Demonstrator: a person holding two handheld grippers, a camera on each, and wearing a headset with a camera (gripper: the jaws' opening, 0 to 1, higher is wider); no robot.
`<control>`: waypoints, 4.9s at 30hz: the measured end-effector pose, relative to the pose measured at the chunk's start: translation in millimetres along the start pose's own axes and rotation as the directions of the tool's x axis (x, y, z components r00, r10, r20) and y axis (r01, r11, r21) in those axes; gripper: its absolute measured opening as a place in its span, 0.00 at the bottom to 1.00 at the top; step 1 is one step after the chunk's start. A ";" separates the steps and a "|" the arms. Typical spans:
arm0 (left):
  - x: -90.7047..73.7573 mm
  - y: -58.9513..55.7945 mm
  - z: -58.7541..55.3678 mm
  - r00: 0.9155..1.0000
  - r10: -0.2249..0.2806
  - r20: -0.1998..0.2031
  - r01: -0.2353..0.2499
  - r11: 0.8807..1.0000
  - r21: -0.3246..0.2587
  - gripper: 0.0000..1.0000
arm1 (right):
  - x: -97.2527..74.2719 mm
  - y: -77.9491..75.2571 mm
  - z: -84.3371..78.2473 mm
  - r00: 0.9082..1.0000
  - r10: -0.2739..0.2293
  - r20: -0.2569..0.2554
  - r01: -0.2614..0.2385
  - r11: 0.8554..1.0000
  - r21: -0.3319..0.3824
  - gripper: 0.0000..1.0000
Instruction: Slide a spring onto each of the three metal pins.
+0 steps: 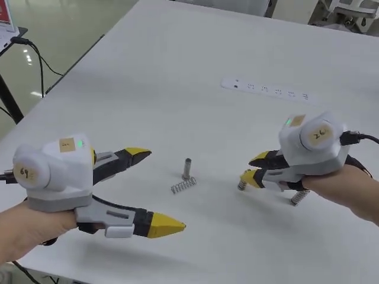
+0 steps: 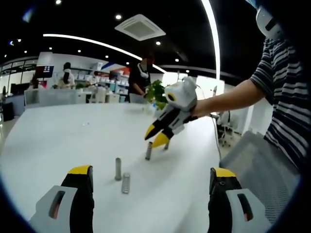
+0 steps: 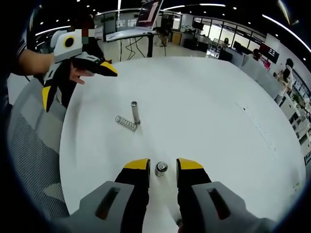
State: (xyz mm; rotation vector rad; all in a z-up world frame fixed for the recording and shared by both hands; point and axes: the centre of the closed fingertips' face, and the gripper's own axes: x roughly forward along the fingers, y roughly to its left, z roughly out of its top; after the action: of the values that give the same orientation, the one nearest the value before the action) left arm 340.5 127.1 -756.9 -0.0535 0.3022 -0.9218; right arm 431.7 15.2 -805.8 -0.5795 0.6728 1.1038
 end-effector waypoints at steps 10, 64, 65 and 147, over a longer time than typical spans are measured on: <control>1.3 2.0 1.3 1.000 0.003 0.000 -0.003 1.000 0.002 0.97 | -17.1 -1.0 8.4 0.998 -0.026 0.059 0.025 0.999 0.022 0.19; -6.4 3.1 -3.9 1.000 0.011 -0.007 -0.011 1.000 -0.012 0.96 | -7.9 48.1 21.6 0.994 0.106 0.012 -0.102 0.979 -0.178 0.20; -6.8 3.3 -3.8 1.000 0.013 -0.006 -0.013 1.000 -0.013 0.96 | -7.4 48.9 21.8 0.994 0.107 0.009 -0.104 0.978 -0.181 0.19; -18.8 7.1 -17.1 0.999 0.032 -0.029 -0.034 0.998 -0.048 0.95 | 91.4 91.4 31.3 0.955 0.223 -0.197 -0.297 0.756 -0.583 0.08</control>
State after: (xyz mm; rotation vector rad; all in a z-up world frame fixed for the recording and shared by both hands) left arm 330.6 147.6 -770.2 -0.0804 0.3507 -0.8829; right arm 379.5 124.6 -860.8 -1.1393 0.4940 1.5783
